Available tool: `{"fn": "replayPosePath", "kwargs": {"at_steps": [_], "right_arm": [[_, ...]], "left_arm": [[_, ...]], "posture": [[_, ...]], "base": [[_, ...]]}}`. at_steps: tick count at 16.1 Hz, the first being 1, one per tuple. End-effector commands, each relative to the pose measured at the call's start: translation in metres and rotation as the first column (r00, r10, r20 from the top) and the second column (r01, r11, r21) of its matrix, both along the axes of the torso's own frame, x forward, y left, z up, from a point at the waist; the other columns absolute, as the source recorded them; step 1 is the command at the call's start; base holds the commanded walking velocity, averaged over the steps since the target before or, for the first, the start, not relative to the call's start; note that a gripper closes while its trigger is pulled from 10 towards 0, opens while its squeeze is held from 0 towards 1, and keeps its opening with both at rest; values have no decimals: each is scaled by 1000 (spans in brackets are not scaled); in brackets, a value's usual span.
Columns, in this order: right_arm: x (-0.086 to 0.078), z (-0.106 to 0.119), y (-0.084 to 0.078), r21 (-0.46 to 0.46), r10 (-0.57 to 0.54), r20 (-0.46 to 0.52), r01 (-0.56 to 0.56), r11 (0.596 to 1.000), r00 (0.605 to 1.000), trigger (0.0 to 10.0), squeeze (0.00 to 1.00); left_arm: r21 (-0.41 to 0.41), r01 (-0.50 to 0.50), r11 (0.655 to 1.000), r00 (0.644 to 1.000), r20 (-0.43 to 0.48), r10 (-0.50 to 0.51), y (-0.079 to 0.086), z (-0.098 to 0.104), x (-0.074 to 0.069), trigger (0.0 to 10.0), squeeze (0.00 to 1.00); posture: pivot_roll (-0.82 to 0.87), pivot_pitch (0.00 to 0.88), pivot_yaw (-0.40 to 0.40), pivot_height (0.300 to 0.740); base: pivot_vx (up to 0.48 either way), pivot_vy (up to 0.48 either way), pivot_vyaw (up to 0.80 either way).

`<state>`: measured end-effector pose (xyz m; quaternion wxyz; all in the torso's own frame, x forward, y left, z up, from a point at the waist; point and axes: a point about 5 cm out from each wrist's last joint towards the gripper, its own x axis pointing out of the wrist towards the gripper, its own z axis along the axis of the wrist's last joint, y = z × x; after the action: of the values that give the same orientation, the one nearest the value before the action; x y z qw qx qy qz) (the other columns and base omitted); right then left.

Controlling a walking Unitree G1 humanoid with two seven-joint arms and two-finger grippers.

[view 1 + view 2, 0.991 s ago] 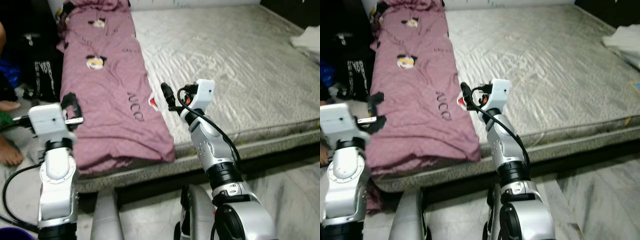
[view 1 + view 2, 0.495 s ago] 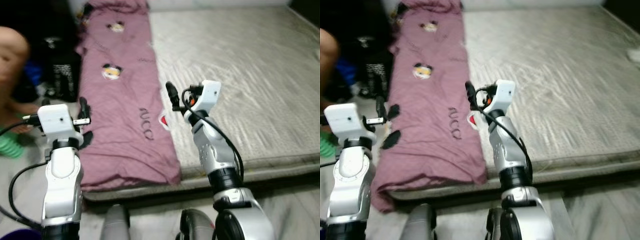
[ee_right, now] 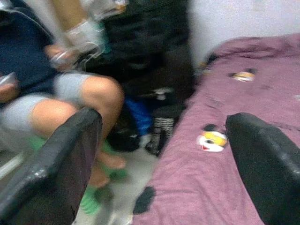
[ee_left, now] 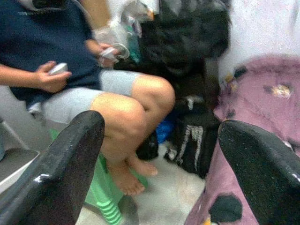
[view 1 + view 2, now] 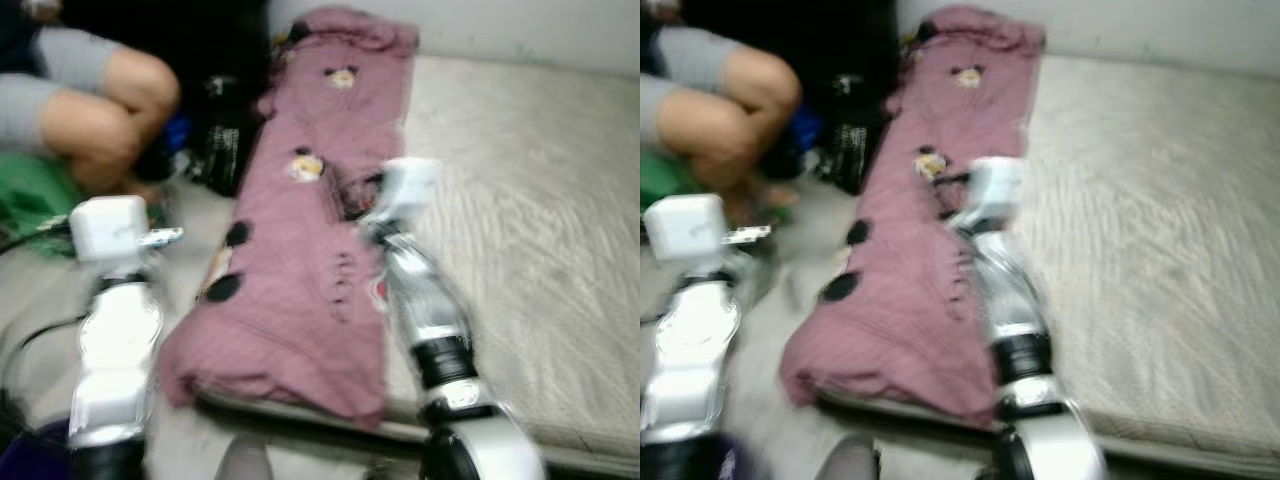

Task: Clean up the room

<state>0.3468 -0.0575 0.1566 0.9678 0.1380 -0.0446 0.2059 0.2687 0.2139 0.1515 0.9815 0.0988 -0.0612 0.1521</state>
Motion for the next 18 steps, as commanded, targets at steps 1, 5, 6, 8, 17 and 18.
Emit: {"fn": "replayPosePath", "kwargs": {"at_steps": [1, 5, 6, 8, 17, 18], "right_arm": [[0, -6, -23, 12, -86, -19, 86, 996, 996, 10000, 0], [0, -6, -25, -1, -93, -23, 93, 996, 995, 10000, 0], [-1, -6, -26, -3, -91, -23, 91, 996, 996, 10000, 0], [-2, -8, -28, -18, -87, -38, 86, 996, 995, 10000, 0], [-4, -7, -24, -87, -64, -10, 63, 994, 998, 10000, 0], [-4, -1, -23, -121, -63, 52, 69, 990, 997, 10000, 0]], "left_arm": [[-14, 87, 996, 996, 8, -87, -21, 3, 5, 10000, 0], [-24, 110, 994, 994, 9, -110, -22, 2, 2, 10000, 0], [-4, 86, 996, 996, 2, -86, -21, 1, 1, 10000, 0], [-8, 75, 997, 997, 13, -75, -22, 0, -1, 10000, 0], [-54, 104, 993, 995, 3, -104, -26, -2, -1, 10000, 0], [-57, 103, 993, 995, 6, -103, -25, -2, 0, 10000, 0]], "posture": [[-24, 0, 29, 740], [-25, 0, 18, 740], [-24, 0, 14, 740], [-25, 0, 8, 740], [-35, 0, 4, 740], [-35, 0, 5, 740]], "base": [[0, 0, 0], [0, 0, 0], [0, 0, 0], [0, 0, 0], [0, 139, 0], [0, 480, 0]]}}
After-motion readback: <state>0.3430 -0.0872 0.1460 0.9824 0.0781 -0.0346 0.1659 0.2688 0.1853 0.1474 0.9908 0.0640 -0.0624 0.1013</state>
